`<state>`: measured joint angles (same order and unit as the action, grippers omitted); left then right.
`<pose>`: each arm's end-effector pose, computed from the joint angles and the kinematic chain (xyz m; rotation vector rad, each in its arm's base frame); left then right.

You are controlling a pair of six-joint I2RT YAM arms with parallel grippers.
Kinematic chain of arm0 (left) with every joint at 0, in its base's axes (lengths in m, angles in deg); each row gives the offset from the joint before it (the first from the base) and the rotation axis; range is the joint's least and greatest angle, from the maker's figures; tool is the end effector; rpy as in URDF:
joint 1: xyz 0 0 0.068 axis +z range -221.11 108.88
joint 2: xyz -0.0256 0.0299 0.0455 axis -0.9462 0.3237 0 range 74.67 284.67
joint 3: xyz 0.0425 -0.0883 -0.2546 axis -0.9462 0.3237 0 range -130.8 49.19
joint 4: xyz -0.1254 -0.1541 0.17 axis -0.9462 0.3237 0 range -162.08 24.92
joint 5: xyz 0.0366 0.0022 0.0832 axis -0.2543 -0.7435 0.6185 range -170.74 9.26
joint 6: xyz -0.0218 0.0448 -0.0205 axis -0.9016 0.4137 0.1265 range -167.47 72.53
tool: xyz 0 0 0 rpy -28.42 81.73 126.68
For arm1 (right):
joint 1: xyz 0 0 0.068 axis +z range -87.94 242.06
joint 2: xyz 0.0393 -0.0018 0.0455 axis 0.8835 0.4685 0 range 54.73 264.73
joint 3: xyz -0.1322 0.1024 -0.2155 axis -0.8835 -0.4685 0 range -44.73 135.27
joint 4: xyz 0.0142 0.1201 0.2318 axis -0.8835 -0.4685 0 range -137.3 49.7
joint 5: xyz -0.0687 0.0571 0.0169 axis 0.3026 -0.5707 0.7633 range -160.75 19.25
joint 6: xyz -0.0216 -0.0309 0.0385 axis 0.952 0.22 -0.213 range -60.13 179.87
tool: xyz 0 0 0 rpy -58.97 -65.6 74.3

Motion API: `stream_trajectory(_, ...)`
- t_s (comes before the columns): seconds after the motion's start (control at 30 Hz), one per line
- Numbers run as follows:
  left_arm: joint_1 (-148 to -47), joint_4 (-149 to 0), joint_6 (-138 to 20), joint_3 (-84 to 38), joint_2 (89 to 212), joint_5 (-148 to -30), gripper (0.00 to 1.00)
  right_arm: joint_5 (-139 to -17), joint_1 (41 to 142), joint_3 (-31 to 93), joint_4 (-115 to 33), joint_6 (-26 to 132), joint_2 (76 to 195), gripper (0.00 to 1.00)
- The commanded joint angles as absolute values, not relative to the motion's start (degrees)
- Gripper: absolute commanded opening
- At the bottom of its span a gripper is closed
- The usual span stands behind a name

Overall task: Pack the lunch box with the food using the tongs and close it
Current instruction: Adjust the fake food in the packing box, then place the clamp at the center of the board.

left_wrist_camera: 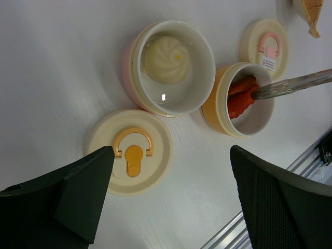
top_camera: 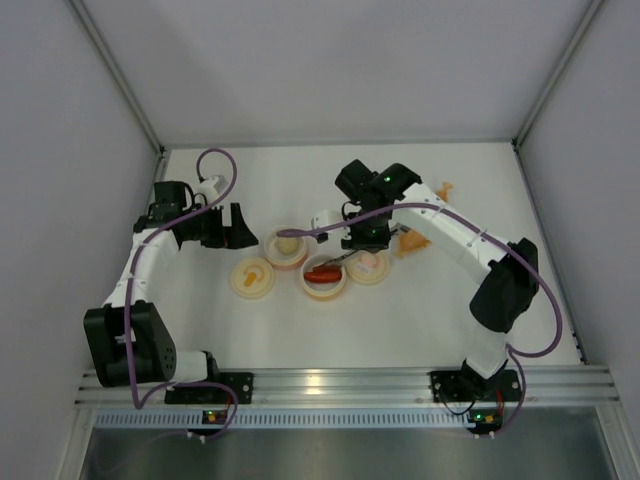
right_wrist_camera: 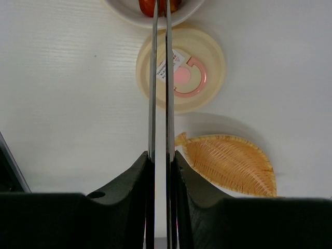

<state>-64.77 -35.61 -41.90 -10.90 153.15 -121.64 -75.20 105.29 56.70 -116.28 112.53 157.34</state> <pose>0.2778 0.0074 0.2694 0.2621 2.3542 -0.7952 0.2518 0.2404 0.3193 -2.1698 1.9403 0.0858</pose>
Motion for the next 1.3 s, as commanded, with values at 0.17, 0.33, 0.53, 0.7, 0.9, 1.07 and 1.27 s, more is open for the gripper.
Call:
stream_trajectory(0.17,-64.35,-35.78,-39.65,-12.33,151.32,-122.92,0.98,-81.2,101.62,66.01,-116.32,107.07,155.11,0.2)
stream_trajectory(0.33,-64.35,-34.99,-38.24,-13.12,150.79,-122.49,0.98,-85.24,94.44,64.36,-112.82,99.61,150.89,0.2)
stream_trajectory(0.53,-64.35,-36.04,-38.76,-13.65,150.09,-121.43,0.98,-91.84,75.83,53.39,-104.12,86.69,142.02,0.18)
stream_trajectory(0.7,-64.35,-38.68,-41.49,-13.56,151.49,-120.29,0.98,-93.52,57.87,42.48,-93.13,79.39,133.58,0.2)
stream_trajectory(0.9,-64.44,-40.61,-43.25,-14.96,153.6,-120.9,0.98,-91.33,45.28,32.1,-83.74,79.02,133.74,0.27)
stream_trajectory(1.07,-64.35,-40.35,-42.37,-18.12,154.13,-118.8,0.98,-90.44,41.15,28.05,-79.42,80.0,139.97,0.29)
stream_trajectory(1.27,-64.35,-40.96,-43.25,-18.04,155.0,-118.62,0.98,-90.35,39.3,26.55,-71.78,78.24,146.3,0.39)
